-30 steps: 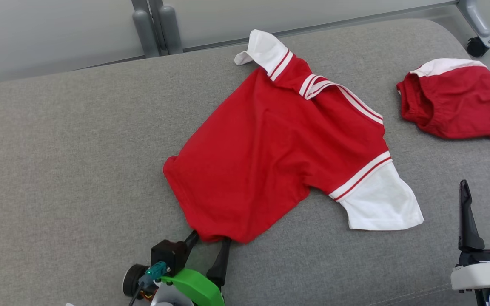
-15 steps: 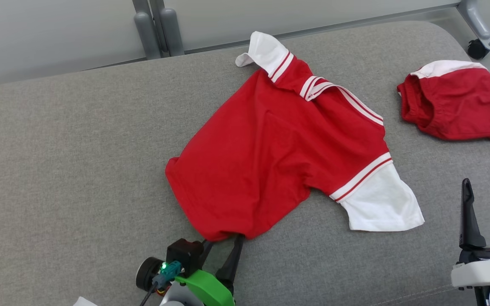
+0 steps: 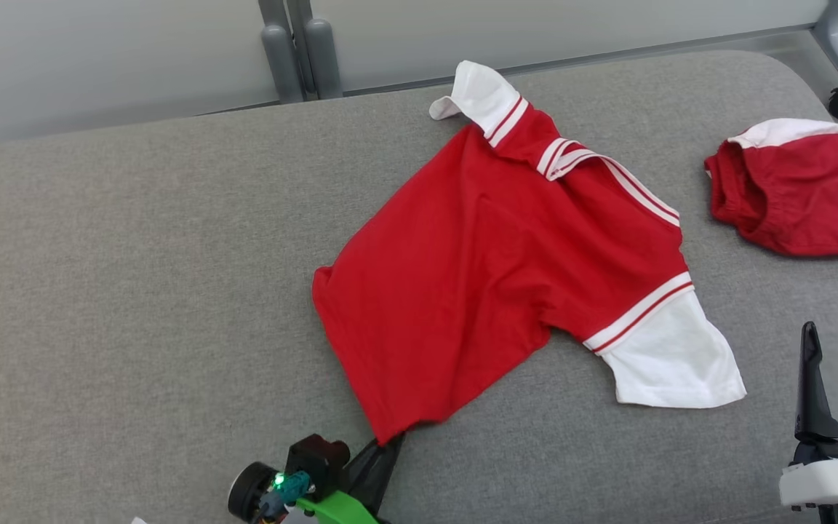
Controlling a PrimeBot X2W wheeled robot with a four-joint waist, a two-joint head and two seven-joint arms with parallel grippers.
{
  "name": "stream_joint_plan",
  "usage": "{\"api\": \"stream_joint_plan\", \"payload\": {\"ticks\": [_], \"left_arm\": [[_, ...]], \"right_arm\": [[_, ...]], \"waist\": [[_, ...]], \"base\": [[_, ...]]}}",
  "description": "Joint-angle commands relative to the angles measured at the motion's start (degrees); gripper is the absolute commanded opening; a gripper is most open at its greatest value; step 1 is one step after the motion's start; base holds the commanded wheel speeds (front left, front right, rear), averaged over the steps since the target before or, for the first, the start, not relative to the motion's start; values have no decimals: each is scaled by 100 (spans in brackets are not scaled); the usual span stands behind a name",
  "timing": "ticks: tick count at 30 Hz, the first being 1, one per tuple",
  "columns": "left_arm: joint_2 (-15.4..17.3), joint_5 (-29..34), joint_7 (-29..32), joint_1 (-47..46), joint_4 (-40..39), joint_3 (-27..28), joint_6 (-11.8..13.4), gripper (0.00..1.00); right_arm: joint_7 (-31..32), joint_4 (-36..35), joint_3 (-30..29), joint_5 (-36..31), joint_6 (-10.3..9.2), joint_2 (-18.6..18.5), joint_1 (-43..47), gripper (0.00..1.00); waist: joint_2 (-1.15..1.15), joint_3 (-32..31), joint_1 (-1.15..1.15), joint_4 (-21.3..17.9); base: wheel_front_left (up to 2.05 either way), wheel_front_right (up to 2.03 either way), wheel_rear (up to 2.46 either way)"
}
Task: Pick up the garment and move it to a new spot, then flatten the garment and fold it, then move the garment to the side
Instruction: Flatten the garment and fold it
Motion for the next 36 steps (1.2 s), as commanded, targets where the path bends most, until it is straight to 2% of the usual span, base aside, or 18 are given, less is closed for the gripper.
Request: {"api": "stream_joint_plan", "payload": {"ticks": [1,4,10,14,19,20,22,23,28,33,36], "left_arm": [[226,-96,101,47,-155,-137,-12,0],[724,-304,500,130,-613,-500,-14,0],[1706,-798,1442,281,-1523,-835,-14,0],[2127,-1045,1848,390,-1773,-894,-14,0],[2385,-1224,1936,572,-1753,-808,54,4],[2408,-1257,1898,616,-1712,-769,96,8],[2395,-1329,1809,700,-1655,-702,161,38],[2350,-1374,1746,735,-1650,-639,216,100],[2220,-1727,1333,998,-1727,-318,416,100],[2078,-1658,319,1353,-1990,202,973,100],[1952,-1498,27,1501,-2187,552,1310,100]], "right_arm": [[-13,15,-39,19,-7,7,93,100],[-13,21,-120,33,-7,32,107,100],[-13,47,-74,29,-7,78,98,100],[-14,89,-25,1,-7,97,79,100],[-13,130,28,-13,-7,110,48,100],[-13,143,48,-19,-7,112,47,100],[-13,164,72,-23,-7,110,49,100],[-13,176,83,-23,-7,102,55,100],[-13,212,113,-23,-7,46,130,100],[-14,191,27,-66,-7,-55,204,100],[-13,194,-41,-97,-7,-108,252,100]], "waist": [[0,-58,0,144],[0,-95,0,312],[0,-160,0,530],[0,-200,0,599],[0,-210,0,625],[0,-215,0,624],[0,-223,0,627],[0,-229,0,628],[0,-295,0,605],[0,-450,0,552],[0,-573,0,556]], "base": [[0,0,0],[0,0,0],[0,0,0],[0,0,0],[0,0,0],[0,0,0],[0,0,0],[0,0,0],[0,0,0],[0,0,0],[0,0,0]]}}
